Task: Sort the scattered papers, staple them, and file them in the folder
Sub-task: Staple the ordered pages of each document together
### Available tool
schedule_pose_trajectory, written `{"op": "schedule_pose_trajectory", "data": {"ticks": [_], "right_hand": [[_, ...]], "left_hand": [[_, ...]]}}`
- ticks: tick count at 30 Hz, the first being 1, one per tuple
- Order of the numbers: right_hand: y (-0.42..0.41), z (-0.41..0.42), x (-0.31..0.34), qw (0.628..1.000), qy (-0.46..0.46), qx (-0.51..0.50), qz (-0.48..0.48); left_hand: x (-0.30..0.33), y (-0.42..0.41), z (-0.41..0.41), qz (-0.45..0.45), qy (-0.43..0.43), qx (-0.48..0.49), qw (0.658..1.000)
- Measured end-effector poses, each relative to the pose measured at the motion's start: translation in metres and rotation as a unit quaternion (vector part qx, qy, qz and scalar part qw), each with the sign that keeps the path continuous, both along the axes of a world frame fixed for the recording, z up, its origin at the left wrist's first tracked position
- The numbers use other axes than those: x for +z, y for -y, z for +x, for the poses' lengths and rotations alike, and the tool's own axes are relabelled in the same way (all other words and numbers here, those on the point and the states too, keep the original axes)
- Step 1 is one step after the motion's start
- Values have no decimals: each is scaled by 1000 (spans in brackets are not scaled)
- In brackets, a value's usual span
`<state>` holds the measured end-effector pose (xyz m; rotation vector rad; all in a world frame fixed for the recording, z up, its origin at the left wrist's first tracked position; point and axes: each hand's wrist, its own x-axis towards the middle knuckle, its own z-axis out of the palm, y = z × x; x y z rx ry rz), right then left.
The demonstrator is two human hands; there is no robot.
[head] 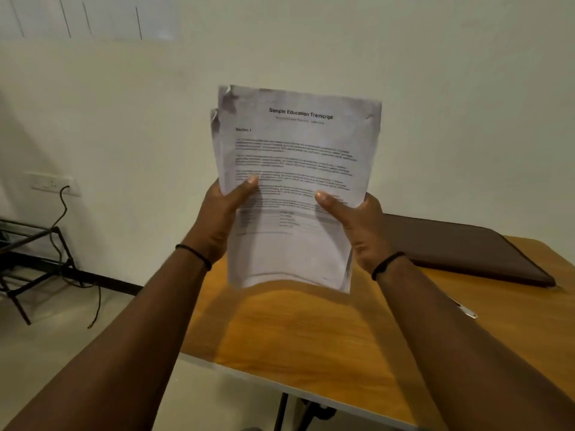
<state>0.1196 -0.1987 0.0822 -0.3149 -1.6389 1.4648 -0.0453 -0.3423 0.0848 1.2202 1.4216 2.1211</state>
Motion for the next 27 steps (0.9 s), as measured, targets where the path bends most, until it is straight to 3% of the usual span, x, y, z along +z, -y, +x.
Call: {"op": "schedule_pose_trajectory", "data": {"ticks": [2,6,9,12,14,16,18,21,23,25,27], "right_hand": [[-2,7,-10,1000,9,-1,-3],[-2,18,-65,996,61,2,-71],[-3,12,-80,994,28,-9,-101],[0,5,-91,995,64,-12,-69],[-1,6,-101,986,149,-55,-46],[-3,12,-110,950,283,-130,27],[-8,26,-115,885,386,-229,125],[-32,70,-123,751,437,-393,301],[-55,103,-127,670,494,-453,319],[-66,126,-124,648,566,-453,234],[-71,134,-122,671,579,-433,163]], "left_hand": [[-8,-2,1,-20,-3,-3,1000],[-65,-3,8,-150,36,-3,988],[-72,-6,5,-140,46,70,987],[-69,-11,-3,-173,-46,204,962],[-80,-18,-13,-267,-132,268,916],[-99,-22,-25,-381,-196,290,856],[-116,-23,-34,-474,-236,295,796],[-123,-29,-38,-532,-283,286,745],[-123,-37,-39,-560,-311,278,716],[-126,-40,-38,-589,-318,288,684],[-127,-42,-32,-598,-340,348,637]]}}
